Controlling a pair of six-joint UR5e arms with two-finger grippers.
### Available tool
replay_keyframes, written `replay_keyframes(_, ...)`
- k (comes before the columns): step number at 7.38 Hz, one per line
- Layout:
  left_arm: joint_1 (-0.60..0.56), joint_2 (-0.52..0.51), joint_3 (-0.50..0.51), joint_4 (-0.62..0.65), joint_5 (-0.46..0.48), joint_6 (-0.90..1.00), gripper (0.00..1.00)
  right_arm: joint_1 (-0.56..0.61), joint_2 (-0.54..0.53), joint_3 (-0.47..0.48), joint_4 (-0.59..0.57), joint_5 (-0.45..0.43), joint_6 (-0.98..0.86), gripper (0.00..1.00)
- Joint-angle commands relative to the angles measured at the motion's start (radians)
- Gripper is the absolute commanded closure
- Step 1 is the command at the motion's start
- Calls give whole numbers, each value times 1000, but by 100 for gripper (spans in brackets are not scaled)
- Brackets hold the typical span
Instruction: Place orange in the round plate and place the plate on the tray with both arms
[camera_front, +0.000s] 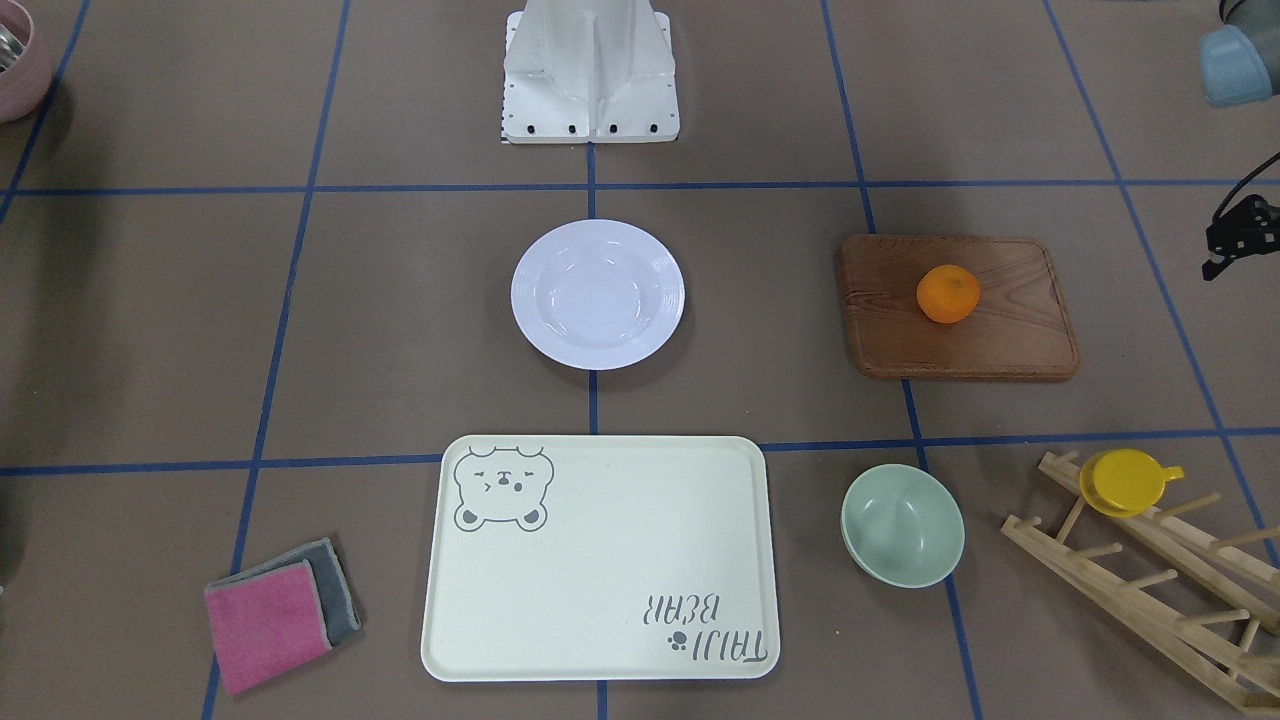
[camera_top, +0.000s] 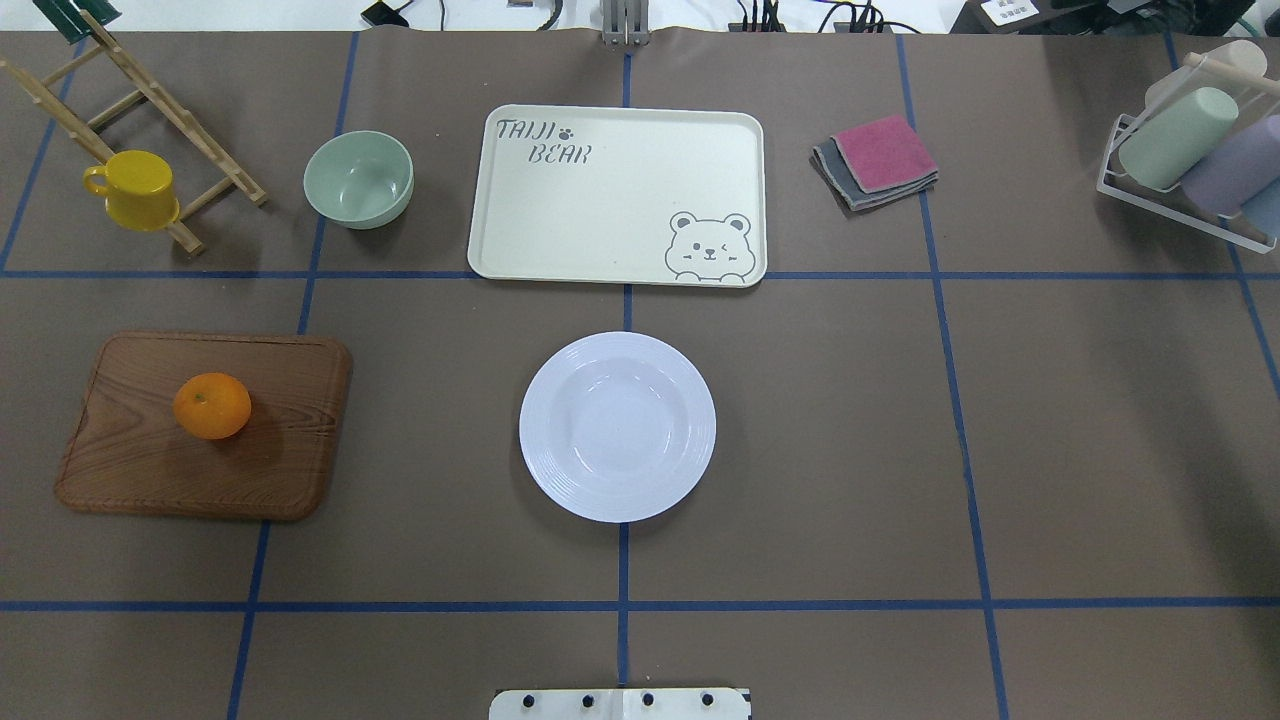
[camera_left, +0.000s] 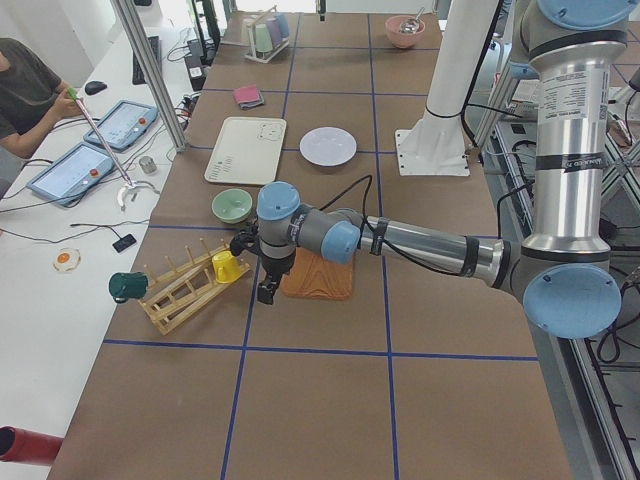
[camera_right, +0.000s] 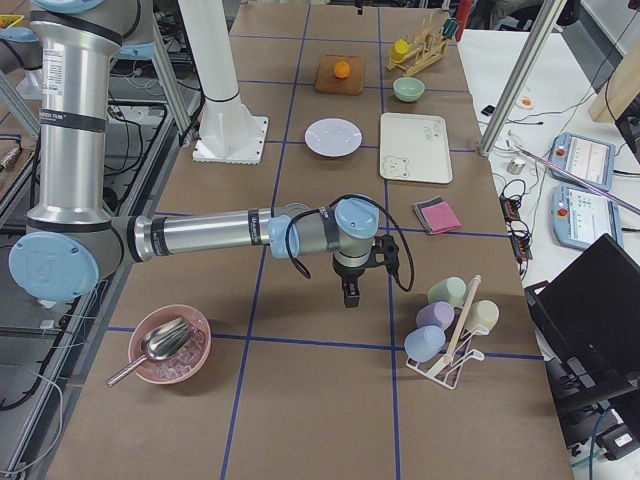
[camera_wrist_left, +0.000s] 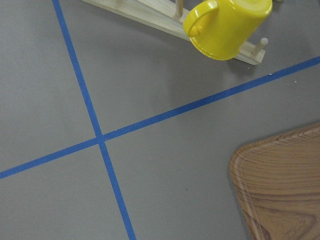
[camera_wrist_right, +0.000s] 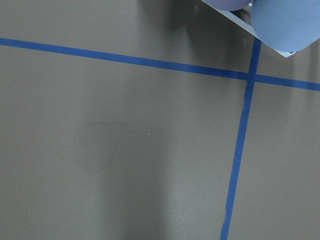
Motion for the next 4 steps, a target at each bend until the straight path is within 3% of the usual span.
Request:
replay_keyframes(1, 2, -2, -3, -2, -16, 1, 1, -1, 2, 7, 0, 4, 0, 0)
replay_keyframes(4, 14, -9, -1, -4, -22, 1, 1, -24, -3, -5, 54, 42, 0, 0)
